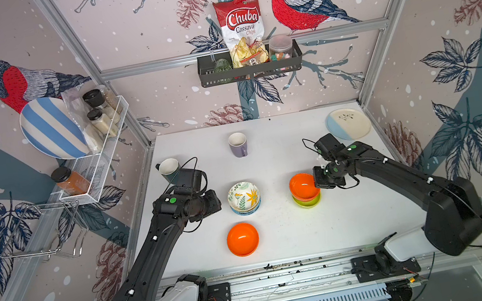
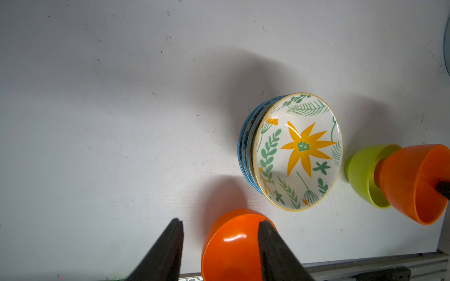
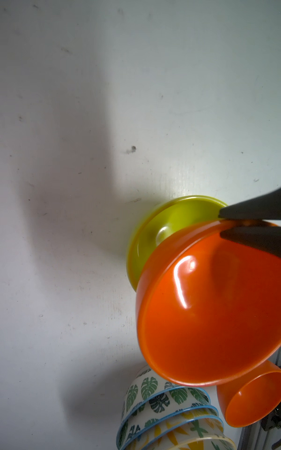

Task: Stack the bowls
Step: Place the bowl on the bowl.

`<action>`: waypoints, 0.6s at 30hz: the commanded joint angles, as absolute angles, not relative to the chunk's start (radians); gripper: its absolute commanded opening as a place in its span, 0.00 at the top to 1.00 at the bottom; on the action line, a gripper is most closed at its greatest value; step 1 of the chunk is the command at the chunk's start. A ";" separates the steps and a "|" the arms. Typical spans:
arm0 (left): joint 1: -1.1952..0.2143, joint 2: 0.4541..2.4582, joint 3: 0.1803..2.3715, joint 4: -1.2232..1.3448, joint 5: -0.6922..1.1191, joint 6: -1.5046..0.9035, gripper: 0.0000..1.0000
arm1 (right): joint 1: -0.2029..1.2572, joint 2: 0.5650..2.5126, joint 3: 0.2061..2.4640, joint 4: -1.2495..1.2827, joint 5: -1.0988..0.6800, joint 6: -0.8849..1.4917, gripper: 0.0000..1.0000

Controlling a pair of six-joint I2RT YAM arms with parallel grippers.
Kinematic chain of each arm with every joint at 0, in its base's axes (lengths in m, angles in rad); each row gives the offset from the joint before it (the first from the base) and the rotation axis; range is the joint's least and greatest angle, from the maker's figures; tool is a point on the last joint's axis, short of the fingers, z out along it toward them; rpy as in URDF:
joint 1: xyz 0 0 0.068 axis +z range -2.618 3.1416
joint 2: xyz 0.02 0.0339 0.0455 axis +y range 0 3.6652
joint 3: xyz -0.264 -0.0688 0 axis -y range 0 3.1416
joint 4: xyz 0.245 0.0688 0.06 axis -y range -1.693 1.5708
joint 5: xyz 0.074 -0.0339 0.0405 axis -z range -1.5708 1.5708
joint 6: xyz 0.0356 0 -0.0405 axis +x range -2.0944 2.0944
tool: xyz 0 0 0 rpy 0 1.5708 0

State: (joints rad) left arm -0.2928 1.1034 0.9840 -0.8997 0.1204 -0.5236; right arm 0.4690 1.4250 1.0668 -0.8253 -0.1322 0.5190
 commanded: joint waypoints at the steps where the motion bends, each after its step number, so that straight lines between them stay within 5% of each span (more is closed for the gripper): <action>1: -0.291 1.104 0.975 -0.881 0.133 -0.520 0.48 | 0.469 1.416 1.057 -0.782 -0.150 0.506 1.00; 18: -0.291 1.119 0.940 -0.859 0.128 -0.519 0.48 | 0.469 1.410 1.009 -0.763 -0.114 0.480 1.00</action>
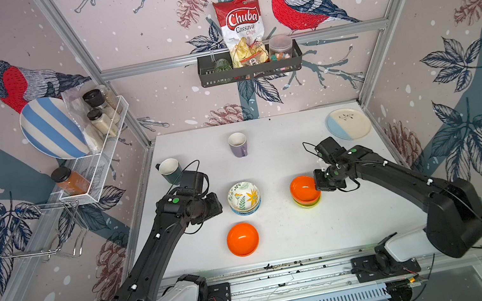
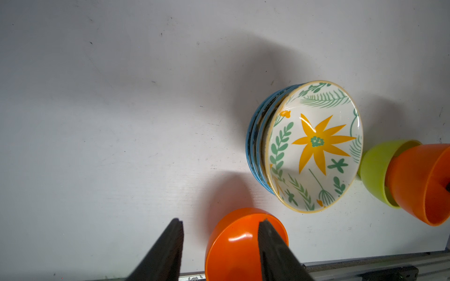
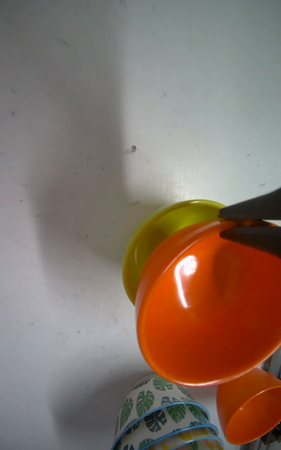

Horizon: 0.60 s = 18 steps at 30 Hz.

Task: Stack the bowls
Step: Place the bowl on the bowl.

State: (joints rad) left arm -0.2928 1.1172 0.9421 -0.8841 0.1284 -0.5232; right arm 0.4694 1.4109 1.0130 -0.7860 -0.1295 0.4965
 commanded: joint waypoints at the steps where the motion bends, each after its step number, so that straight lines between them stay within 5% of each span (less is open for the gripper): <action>1: -0.291 1.117 0.939 -0.859 0.127 -0.520 0.48 | 0.469 1.412 1.007 -0.760 -0.117 0.480 1.00; 18: -0.291 1.113 0.932 -0.857 0.122 -0.520 0.48 | 0.461 1.436 0.980 -0.736 -0.117 0.485 1.00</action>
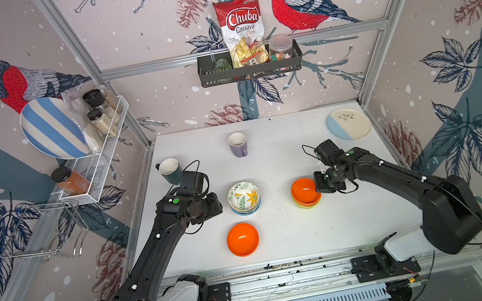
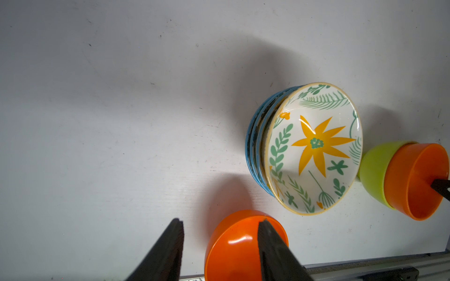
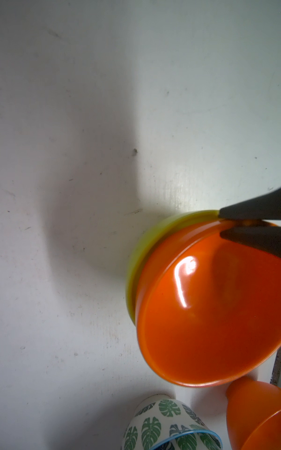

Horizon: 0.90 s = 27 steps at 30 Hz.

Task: Stack the bowls
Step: Place the bowl on the bowl.

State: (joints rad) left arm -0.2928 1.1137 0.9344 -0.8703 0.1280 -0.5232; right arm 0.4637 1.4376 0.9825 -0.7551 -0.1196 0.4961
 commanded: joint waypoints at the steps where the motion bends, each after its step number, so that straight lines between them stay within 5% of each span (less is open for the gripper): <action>1: -0.291 1.113 0.931 -0.856 0.123 -0.520 0.48 | 0.461 1.436 0.978 -0.734 -0.117 0.485 1.00; 27: -0.291 1.114 0.926 -0.855 0.122 -0.519 0.48 | 0.460 1.440 0.964 -0.728 -0.130 0.485 1.00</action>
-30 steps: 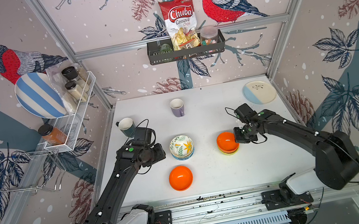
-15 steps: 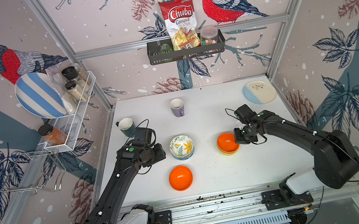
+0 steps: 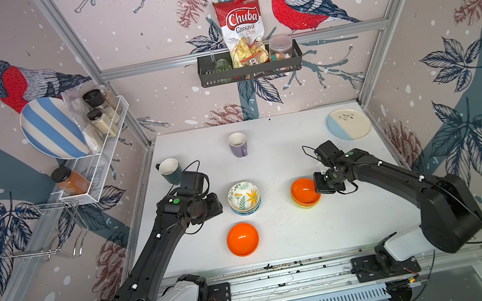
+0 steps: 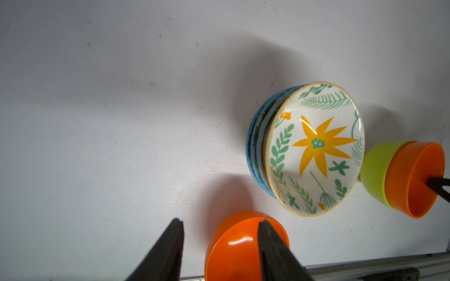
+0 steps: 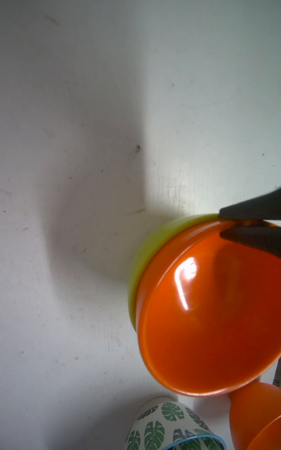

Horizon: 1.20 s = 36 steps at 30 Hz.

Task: Stack the bowls
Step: Place the bowl on the bowl.

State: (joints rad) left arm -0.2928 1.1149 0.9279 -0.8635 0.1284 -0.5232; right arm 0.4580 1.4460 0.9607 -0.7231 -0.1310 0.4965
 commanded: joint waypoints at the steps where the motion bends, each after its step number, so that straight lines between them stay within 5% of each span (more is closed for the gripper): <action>1: -0.291 1.114 0.926 -0.855 0.124 -0.519 0.49 | 0.460 1.439 0.965 -0.730 -0.128 0.485 1.00; 36: -0.291 1.129 0.930 -0.851 0.131 -0.514 0.48 | 0.480 1.452 0.982 -0.749 -0.112 0.474 1.00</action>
State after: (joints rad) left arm -0.2928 1.1255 0.9245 -0.8570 0.1284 -0.5228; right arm 0.4778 1.4494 0.9749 -0.7425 -0.1127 0.4927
